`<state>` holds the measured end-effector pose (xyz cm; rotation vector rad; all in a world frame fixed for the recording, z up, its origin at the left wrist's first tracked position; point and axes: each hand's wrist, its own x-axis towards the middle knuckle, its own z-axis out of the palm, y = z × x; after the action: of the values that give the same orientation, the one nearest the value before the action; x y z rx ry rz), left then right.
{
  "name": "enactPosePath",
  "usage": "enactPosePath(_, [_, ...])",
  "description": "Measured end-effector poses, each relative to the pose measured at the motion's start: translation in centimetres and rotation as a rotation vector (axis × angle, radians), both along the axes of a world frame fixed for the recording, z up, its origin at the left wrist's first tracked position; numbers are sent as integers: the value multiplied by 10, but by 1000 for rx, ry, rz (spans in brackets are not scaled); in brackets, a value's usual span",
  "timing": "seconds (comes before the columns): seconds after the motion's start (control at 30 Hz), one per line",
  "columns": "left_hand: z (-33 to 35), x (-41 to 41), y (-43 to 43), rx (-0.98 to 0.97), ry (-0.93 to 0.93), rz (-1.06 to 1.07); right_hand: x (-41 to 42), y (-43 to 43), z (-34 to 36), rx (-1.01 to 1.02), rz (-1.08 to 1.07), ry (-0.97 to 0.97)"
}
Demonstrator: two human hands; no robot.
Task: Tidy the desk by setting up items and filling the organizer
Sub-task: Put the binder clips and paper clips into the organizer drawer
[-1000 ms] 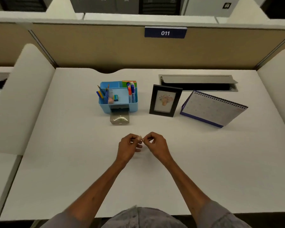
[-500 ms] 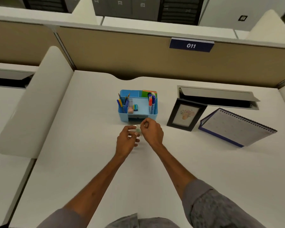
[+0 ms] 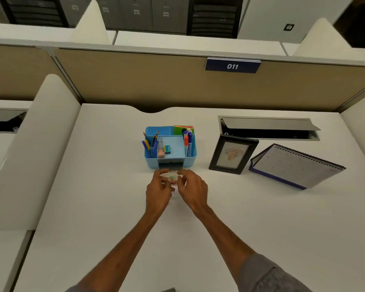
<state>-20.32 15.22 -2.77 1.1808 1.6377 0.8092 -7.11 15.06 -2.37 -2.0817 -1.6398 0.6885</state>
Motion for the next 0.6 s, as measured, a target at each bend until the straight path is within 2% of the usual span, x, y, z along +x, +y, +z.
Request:
enactPosePath(0.1, [4, -1, -4, 162, 248, -9, 4, -17, -4, 36, 12, -20])
enactPosePath(0.23, [6, -12, -4, 345, 444, -130, 7, -35, -12, 20, 114, -75])
enactPosePath(0.4, [6, -28, 4, 388, 679, -342, -1, -45, -18, -87, 304, -194])
enactPosePath(0.6, [5, -32, 4, 402, 687, -396, -14, -53, -22, 5, 384, -327])
